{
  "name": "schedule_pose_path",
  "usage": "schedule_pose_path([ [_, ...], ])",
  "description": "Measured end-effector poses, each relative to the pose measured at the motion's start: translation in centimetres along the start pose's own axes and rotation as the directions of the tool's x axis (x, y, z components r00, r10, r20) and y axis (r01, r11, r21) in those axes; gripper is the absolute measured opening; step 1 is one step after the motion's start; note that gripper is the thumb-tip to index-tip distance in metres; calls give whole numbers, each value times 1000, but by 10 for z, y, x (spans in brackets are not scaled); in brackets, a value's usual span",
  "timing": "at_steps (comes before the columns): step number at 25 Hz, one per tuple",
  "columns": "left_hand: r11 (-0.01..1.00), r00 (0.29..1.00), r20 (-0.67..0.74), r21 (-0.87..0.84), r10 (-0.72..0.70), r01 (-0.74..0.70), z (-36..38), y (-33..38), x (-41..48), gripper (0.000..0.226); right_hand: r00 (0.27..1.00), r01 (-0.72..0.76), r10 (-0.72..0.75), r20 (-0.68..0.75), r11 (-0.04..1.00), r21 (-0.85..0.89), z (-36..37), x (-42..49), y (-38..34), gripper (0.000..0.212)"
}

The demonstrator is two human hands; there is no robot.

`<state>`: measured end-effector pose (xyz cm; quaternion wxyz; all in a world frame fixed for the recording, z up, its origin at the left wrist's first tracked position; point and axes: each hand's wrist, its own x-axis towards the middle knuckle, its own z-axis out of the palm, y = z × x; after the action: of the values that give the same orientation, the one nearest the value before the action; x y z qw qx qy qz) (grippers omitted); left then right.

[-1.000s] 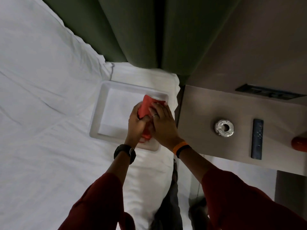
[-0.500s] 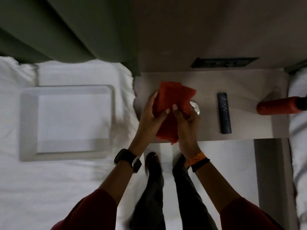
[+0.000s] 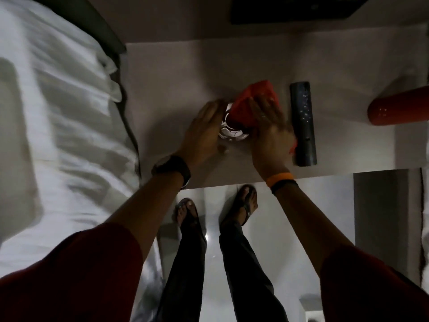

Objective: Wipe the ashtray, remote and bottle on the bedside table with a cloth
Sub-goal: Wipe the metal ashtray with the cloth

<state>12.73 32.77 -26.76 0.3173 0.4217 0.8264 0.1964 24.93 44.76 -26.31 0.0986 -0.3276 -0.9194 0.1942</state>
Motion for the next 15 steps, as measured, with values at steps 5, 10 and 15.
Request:
schedule_pose_path([
  [5, 984, 987, -158, -177, -19, -9, 22, -12, 19, 86, 990, 70, -60, 127, 994, -82, 37, -43, 18, 59],
  [10, 975, 979, -203, -217, -10, -35, 28, -14, 19, 91, 985, 103, -93, 143, 993, -65, 40, -16, 20, 64],
  [15, 975, 974, -224, -220, -33, -18, 31, -18, 21, 89, 986, 108, -102, 134, 993, -39, 35, -22, 15, 63],
])
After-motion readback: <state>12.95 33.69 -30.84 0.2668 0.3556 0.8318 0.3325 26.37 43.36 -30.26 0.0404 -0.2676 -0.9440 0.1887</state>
